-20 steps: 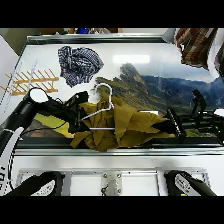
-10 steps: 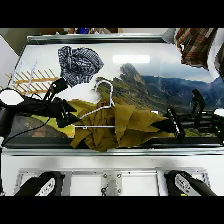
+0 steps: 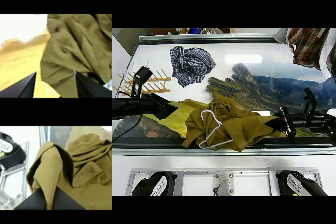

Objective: Fold the clothes and pants, and hang the long-sleeved shirts on hangers.

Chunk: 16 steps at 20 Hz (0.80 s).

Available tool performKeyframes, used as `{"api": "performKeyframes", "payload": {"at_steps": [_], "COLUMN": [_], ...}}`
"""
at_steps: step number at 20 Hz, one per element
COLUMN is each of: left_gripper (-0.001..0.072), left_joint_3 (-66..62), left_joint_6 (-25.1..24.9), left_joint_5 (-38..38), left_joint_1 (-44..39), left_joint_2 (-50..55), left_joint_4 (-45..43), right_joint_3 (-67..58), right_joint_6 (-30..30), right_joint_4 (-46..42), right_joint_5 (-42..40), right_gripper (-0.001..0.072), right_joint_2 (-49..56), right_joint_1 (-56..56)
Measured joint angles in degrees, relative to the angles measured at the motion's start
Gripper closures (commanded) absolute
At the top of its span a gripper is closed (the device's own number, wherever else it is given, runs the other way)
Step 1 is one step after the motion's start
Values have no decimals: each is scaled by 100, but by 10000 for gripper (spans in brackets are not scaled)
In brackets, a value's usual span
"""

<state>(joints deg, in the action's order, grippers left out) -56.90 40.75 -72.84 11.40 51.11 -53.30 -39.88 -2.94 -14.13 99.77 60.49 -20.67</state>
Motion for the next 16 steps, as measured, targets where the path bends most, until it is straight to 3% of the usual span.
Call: {"api": "performKeyframes", "payload": {"at_steps": [6, 16], "left_gripper": [211, 211], "left_joint_3": [520, 2015], "left_joint_6": [1342, 3342], "left_joint_5": [328, 1484], "left_joint_1": [15, -1270], "left_joint_2": [-361, -442], "left_joint_4": [-289, -352], "right_joint_3": [-258, -372], "right_joint_6": [374, 621], "right_joint_4": [918, 2020], "right_joint_5": [-592, -1281], "right_gripper": [700, 699], "right_joint_2": [-385, -841], "right_joint_1": [-4, -4]}}
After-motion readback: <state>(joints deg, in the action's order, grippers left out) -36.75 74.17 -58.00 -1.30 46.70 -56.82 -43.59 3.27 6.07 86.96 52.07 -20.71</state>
